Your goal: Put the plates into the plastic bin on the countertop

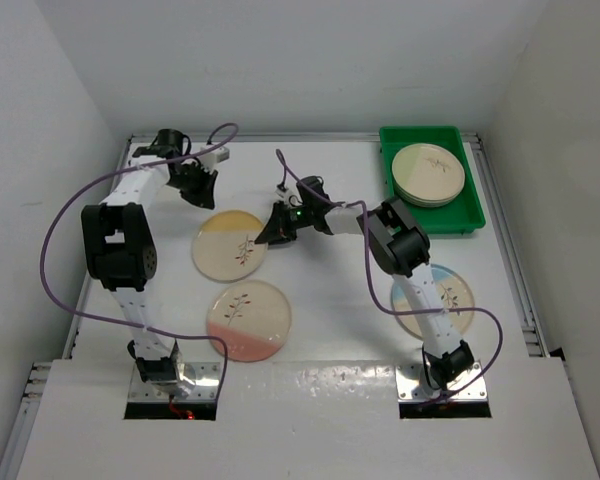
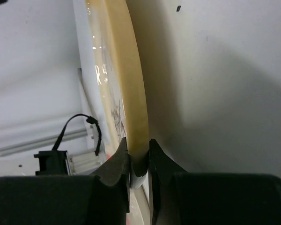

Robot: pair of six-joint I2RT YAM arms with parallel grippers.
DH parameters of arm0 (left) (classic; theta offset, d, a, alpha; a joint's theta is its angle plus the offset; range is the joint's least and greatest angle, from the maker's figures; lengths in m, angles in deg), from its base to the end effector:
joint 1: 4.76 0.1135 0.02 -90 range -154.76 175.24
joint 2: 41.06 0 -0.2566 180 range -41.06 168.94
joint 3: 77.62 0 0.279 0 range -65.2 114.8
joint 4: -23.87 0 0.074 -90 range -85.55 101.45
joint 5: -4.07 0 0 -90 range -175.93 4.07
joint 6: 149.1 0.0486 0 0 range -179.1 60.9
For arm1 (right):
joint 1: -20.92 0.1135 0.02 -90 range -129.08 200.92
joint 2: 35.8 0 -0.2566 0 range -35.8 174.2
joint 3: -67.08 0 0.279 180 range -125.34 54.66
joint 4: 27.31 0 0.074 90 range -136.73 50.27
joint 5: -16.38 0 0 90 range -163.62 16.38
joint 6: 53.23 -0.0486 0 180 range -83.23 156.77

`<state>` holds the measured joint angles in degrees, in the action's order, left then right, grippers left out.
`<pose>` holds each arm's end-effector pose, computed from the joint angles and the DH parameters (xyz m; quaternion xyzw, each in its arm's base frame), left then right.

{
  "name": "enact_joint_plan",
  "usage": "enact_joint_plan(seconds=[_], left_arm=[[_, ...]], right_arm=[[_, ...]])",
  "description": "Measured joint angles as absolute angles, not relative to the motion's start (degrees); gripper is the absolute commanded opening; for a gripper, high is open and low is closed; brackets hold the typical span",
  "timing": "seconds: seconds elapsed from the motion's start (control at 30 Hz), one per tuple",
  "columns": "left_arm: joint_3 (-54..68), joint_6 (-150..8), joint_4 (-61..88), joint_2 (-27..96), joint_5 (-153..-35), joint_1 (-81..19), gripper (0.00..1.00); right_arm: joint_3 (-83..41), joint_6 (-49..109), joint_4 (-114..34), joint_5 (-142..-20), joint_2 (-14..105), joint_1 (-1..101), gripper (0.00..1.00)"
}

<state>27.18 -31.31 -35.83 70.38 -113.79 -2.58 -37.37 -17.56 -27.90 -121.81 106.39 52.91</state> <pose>0.4384 -0.0060 0.2129 0.2587 0.9154 -0.1762 0.2531 0.4276 0.3098 0.0340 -0.0154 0.8405 0.5402 0.0388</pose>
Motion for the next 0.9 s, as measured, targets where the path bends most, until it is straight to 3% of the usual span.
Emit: enact_joint_plan(seconds=[0.03, 0.13, 0.27, 0.43, 0.63, 0.77, 0.9], left_arm=[[27.3, -31.4, -35.7, 70.4, -113.8, -2.6, 0.17], [29.3, -32.2, -36.1, 70.6, -113.6, -2.5, 0.36], [35.2, -33.9, -35.7, 70.5, -115.1, -1.8, 0.53], [37.5, -33.9, -35.0, 67.3, -117.0, -1.9, 0.55], [31.6, -32.1, -35.8, 65.8, -117.0, -5.1, 0.56], [28.1, -31.9, -37.6, 66.0, -117.0, -7.3, 0.56], [27.9, -31.2, -38.2, 66.0, -116.6, -9.4, 0.56]], right_arm=[[-36.0, -19.5, -25.5, -121.7, 106.0, 52.8, 0.00], [-35.1, -23.1, -22.4, -120.0, 105.0, 52.2, 0.00], [-35.2, -27.9, -19.4, -113.3, 102.2, 49.6, 0.00], [-25.4, -31.5, -15.1, -106.1, 87.2, 40.4, 0.00], [-8.6, -34.2, -9.2, -97.1, 64.3, 18.5, 0.00], [-1.4, -34.7, -7.3, -89.1, 60.1, 6.1, 0.00], [3.6, -35.3, -10.0, -83.7, 61.5, 2.8, 0.00]])
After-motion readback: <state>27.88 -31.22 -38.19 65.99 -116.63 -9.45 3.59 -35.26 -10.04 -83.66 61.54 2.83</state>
